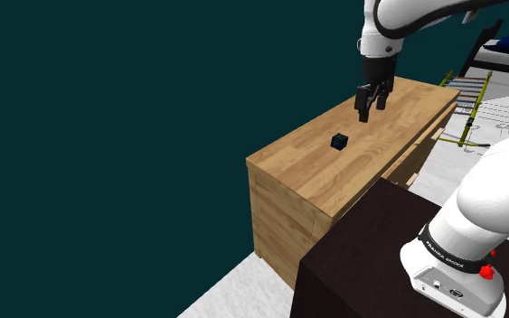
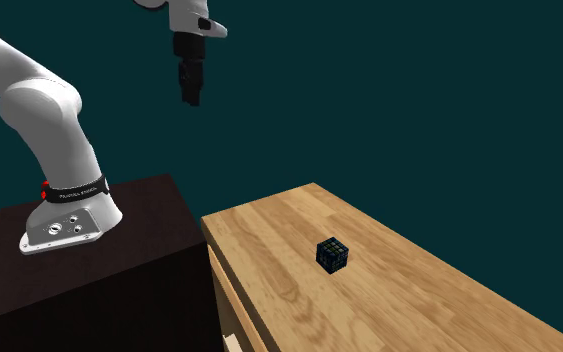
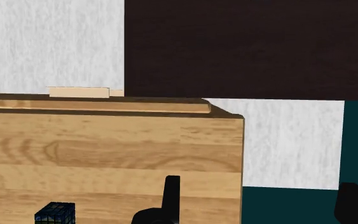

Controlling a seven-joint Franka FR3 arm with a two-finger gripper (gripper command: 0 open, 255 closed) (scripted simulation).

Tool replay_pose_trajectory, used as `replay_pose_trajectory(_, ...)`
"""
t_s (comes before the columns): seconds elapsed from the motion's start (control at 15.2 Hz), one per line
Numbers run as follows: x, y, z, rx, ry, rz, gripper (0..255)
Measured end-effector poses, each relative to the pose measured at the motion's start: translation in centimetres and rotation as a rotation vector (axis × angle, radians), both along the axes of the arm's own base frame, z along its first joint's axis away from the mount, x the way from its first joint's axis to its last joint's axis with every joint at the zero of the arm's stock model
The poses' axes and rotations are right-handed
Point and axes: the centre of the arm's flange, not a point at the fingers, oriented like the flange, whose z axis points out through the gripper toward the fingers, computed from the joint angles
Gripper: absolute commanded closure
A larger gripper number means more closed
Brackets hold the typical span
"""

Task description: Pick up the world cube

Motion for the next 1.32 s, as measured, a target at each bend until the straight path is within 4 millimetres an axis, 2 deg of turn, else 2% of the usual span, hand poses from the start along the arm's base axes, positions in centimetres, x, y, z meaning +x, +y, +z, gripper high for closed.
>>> replay_pose_trajectory(1.32, 9.9, -18.1, -16.3, 0.035, -0.071, 0.022, 0)
